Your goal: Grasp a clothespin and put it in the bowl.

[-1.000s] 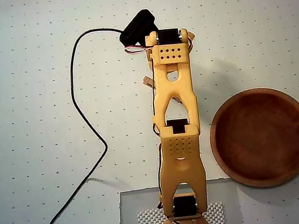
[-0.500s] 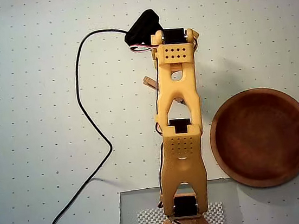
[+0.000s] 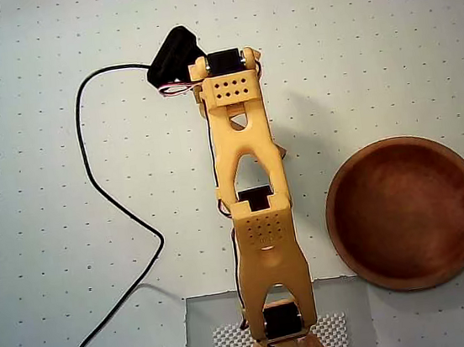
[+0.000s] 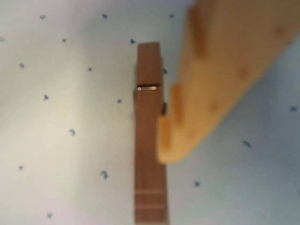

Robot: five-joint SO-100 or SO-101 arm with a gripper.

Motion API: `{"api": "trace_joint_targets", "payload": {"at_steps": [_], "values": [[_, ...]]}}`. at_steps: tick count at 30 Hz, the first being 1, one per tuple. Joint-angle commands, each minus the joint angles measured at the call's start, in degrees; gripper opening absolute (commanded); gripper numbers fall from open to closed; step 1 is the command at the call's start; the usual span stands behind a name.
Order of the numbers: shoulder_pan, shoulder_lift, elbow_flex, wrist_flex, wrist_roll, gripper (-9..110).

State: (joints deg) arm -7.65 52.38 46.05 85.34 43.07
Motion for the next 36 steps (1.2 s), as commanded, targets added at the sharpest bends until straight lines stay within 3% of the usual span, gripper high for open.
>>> {"api": "trace_joint_targets", "payload": {"at_steps": [1, 36], "values": [[-0.5, 2.9, -3.5, -0.6, -0.3, 43], [1.6, -2.2, -4.1, -6.0, -0.4, 43]]}}
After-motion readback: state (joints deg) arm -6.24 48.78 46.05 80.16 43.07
